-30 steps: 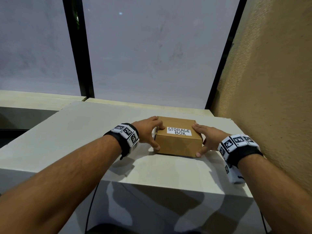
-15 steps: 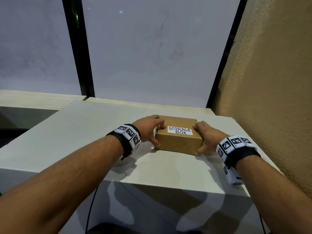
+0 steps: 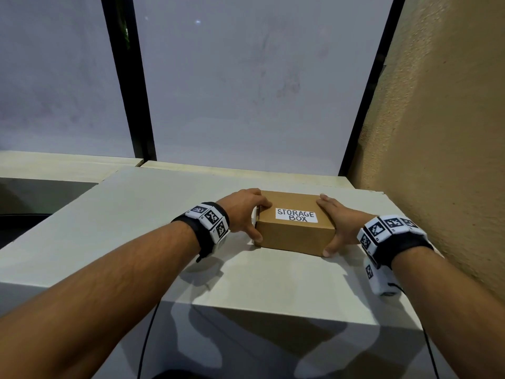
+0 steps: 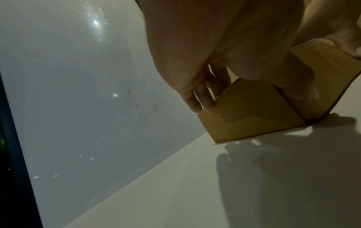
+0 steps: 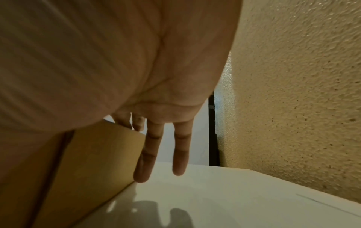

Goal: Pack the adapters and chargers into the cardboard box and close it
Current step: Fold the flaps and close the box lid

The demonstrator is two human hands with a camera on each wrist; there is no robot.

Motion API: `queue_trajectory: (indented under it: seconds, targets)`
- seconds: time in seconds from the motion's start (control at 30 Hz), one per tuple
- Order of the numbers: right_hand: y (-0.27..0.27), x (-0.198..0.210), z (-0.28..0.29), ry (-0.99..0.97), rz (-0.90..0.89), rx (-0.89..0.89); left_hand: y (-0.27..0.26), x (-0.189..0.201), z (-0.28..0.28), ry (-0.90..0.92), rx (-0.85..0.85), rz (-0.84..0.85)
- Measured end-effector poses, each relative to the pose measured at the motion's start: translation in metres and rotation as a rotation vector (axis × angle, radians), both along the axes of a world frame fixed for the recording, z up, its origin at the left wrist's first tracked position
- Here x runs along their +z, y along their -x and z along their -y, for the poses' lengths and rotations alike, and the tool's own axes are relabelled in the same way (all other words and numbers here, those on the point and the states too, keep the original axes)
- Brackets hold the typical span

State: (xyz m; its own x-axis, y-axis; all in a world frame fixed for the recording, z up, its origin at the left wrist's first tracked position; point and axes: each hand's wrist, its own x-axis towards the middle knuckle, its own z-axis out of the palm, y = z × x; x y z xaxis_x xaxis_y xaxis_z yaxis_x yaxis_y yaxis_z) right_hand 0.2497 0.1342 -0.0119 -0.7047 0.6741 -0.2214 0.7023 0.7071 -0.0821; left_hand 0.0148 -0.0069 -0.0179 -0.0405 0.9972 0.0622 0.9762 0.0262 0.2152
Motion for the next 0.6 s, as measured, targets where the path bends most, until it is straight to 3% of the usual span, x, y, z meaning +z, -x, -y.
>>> queue_trajectory:
  seconds: [0.17,0.33,0.6]
  targets:
    - [0.001,0.001,-0.002,-0.012,0.016,-0.002,0.0,-0.001,-0.003,0.021,0.008,-0.017]
    - [0.001,0.0,-0.004,-0.034,0.028,0.005,0.002,-0.008,0.0,0.02,0.02,0.108]
    - [0.002,-0.002,-0.008,-0.069,0.023,0.032,0.001,-0.01,-0.003,-0.02,0.031,0.039]
